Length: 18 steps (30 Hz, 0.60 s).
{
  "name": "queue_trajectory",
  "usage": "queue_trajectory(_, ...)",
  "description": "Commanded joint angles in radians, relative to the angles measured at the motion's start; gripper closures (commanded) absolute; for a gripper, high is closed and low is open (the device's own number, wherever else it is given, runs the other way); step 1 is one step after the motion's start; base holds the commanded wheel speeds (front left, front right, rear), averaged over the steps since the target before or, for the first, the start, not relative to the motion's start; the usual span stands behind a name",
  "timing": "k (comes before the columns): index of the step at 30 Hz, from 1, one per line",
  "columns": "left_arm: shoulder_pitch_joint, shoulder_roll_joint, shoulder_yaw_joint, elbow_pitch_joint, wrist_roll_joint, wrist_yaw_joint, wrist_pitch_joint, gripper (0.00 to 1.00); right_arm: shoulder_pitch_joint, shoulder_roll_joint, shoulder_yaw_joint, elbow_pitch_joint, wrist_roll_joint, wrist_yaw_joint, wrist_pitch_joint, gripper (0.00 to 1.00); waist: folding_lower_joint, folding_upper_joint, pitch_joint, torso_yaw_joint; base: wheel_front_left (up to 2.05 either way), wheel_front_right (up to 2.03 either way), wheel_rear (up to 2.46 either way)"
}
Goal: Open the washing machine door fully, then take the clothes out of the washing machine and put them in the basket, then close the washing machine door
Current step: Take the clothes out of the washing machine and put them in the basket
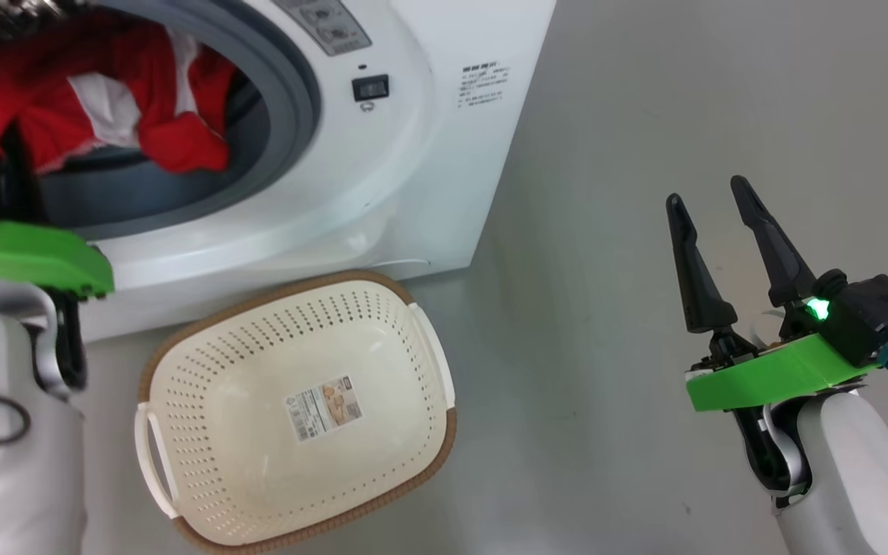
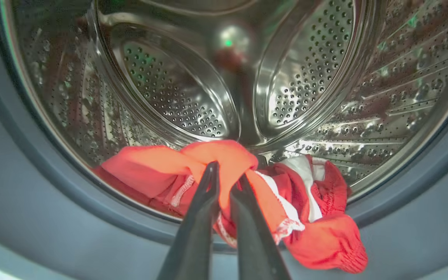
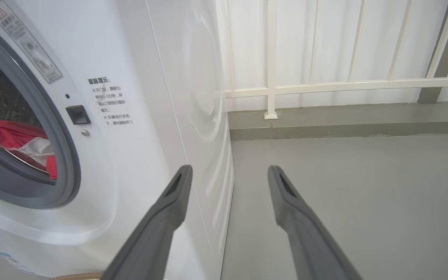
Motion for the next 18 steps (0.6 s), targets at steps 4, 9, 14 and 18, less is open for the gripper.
queue_trajectory(4,0.079,0.015,0.055,-0.138,0.001,0.007,-0.012,1.0,0.032,-0.008,0.029,-0.017,0.011,0.006,-0.006,0.0,0.0,0.0,-0.048,0.014,0.0,0.0,0.0)
queue_trajectory(9,0.163,-0.019,0.082,-0.283,0.007,-0.005,-0.012,1.0,0.047,-0.012,0.032,-0.011,0.013,0.006,-0.006,0.0,0.0,0.0,-0.086,0.018,0.0,0.0,0.0)
queue_trajectory(14,0.244,-0.045,0.089,-0.426,0.028,-0.005,-0.012,1.0,0.066,-0.012,0.034,-0.005,0.014,0.006,-0.006,0.0,0.0,0.0,-0.124,0.019,0.0,0.0,0.0)
queue_trajectory(18,0.304,-0.065,0.081,-0.548,0.037,-0.006,-0.012,1.0,0.082,-0.012,0.032,-0.002,0.018,0.006,-0.006,0.0,0.0,0.0,-0.153,0.018,0.0,0.0,0.0)
